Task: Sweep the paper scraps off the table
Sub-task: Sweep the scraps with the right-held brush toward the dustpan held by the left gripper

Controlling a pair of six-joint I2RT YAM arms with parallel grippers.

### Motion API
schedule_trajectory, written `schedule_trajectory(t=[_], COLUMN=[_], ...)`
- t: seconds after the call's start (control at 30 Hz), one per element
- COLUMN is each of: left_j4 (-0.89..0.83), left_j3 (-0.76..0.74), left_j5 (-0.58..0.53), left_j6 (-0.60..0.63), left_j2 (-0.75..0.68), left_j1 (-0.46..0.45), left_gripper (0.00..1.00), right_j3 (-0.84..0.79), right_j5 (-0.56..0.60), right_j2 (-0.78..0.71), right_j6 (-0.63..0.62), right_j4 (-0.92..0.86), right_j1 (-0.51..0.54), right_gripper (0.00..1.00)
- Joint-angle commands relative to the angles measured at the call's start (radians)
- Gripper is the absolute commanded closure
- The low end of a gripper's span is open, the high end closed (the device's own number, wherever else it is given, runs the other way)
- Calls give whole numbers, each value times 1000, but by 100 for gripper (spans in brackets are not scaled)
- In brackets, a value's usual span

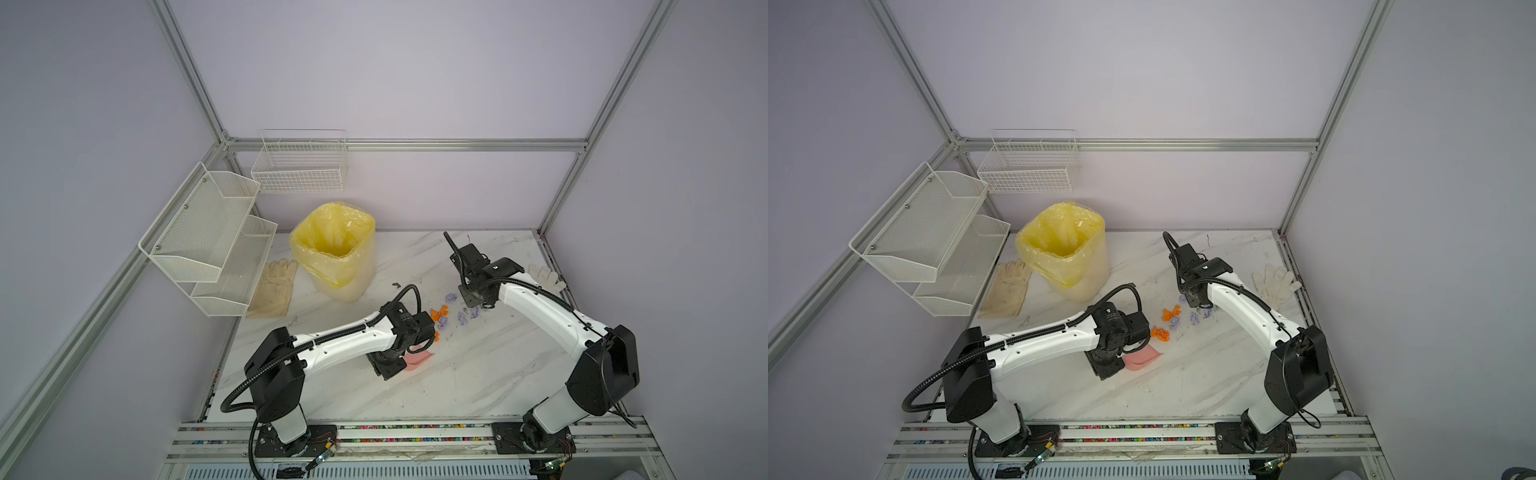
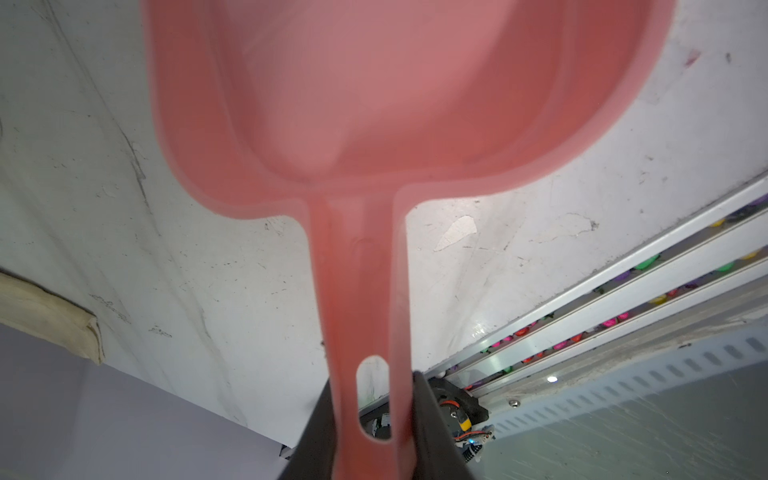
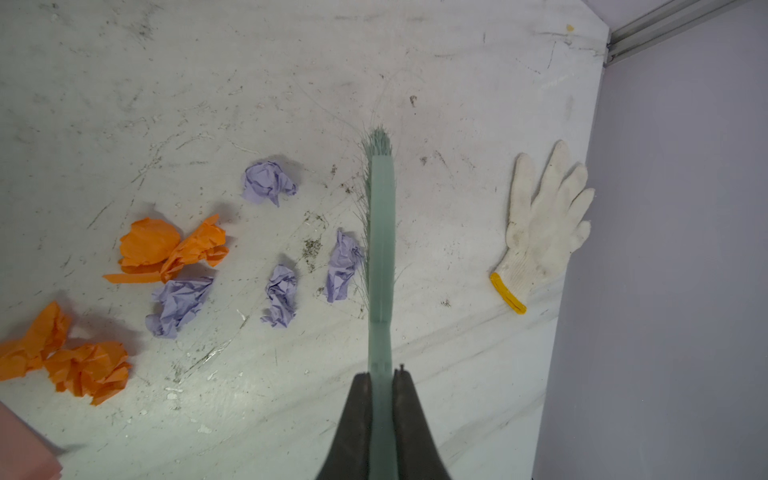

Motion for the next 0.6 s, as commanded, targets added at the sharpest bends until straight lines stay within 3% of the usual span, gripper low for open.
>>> schedule_trajectory(t=[0.0, 0.57], left_j4=[-13, 48], left_j3=[75, 20], left_j5=[-34, -68], left_j6=[-42, -33], left_j2=[16, 37], left_j1=[-9, -18], left_gripper=[92, 92], right_j3=[14, -6], right_j5=[-41, -223], right_j2=[-17, -40], right_j6=[-18, -2], right_j4=[22, 60], right_j1=[-4, 22], right_gripper=[100, 100])
